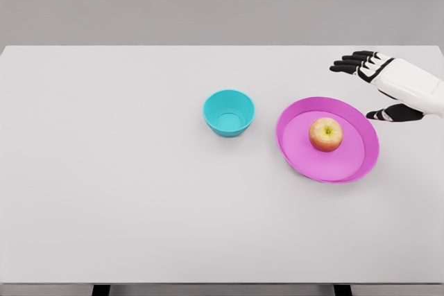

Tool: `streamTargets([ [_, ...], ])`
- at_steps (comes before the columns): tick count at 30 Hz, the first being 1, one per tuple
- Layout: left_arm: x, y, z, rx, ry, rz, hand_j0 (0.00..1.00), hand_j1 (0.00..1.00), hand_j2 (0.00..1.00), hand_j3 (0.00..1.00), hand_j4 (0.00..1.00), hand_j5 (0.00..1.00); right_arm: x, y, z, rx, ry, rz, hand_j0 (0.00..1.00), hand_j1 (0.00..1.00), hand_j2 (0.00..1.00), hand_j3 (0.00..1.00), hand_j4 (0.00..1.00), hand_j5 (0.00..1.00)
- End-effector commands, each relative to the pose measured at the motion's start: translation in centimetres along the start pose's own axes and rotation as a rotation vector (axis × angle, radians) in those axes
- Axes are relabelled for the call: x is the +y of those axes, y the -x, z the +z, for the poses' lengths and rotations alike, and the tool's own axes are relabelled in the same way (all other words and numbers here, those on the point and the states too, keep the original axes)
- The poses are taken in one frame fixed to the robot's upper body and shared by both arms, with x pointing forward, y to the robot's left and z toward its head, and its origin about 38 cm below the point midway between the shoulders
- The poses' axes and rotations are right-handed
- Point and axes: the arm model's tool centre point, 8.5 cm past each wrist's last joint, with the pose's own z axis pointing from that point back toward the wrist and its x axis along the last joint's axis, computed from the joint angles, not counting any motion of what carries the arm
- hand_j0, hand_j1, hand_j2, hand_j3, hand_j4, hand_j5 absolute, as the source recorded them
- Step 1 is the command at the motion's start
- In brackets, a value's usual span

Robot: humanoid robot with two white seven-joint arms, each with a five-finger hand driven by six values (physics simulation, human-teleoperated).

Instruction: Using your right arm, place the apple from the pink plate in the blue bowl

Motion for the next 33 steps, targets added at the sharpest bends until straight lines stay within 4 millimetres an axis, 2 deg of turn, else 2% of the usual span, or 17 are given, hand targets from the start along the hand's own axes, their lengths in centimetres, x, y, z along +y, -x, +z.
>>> streamTargets([
  [1,0.0,0.0,0.0,0.0,0.0,0.0,1.0,1.0,1.0,1.0,1.0,1.0,-0.2,0.0,0.1,0.001,0.004,-0.002,1.0,1.0,1.0,1.0,1.0,1.0],
  [3,0.0,0.0,0.0,0.0,0.0,0.0,1.0,1.0,1.0,1.0,1.0,1.0,0.0,0.0,0.3,0.002,0.0,-0.007,1.0,1.0,1.0,1.0,1.0,1.0],
  [6,0.0,0.0,0.0,0.0,-0.001,0.001,1.0,1.0,1.0,1.0,1.0,1.0,1.7,0.6,1.0,0.03,-0.031,-0.041,1.0,1.0,1.0,1.0,1.0,1.0],
  [9,0.0,0.0,0.0,0.0,0.0,0.0,1.0,1.0,1.0,1.0,1.0,1.0,2.4,0.7,1.2,0.037,-0.049,-0.051,1.0,1.0,1.0,1.0,1.0,1.0],
  [13,0.0,0.0,0.0,0.0,0.0,0.0,1.0,1.0,1.0,1.0,1.0,1.0,4.1,0.8,1.3,0.035,-0.256,-0.055,1.0,1.0,1.0,1.0,1.0,1.0],
  [18,0.0,0.0,0.0,0.0,0.0,0.0,1.0,1.0,1.0,1.0,1.0,1.0,3.2,1.7,1.0,0.054,-0.257,-0.04,1.0,1.0,1.0,1.0,1.0,1.0],
  [22,0.0,0.0,0.0,0.0,0.0,0.0,1.0,1.0,1.0,1.0,1.0,1.0,3.3,2.2,0.5,0.057,-0.329,-0.037,1.0,1.0,1.0,1.0,1.0,1.0],
  [28,0.0,0.0,0.0,0.0,0.0,0.0,1.0,1.0,1.0,1.0,1.0,1.0,4.2,1.3,-2.4,-0.005,-0.38,-0.047,1.0,1.0,1.0,1.0,1.0,1.0],
  [33,0.0,0.0,0.0,0.0,0.0,0.0,1.0,1.0,1.0,1.0,1.0,1.0,5.0,2.0,-3.5,0.0,-0.4,-0.066,1.0,1.0,1.0,1.0,1.0,1.0],
])
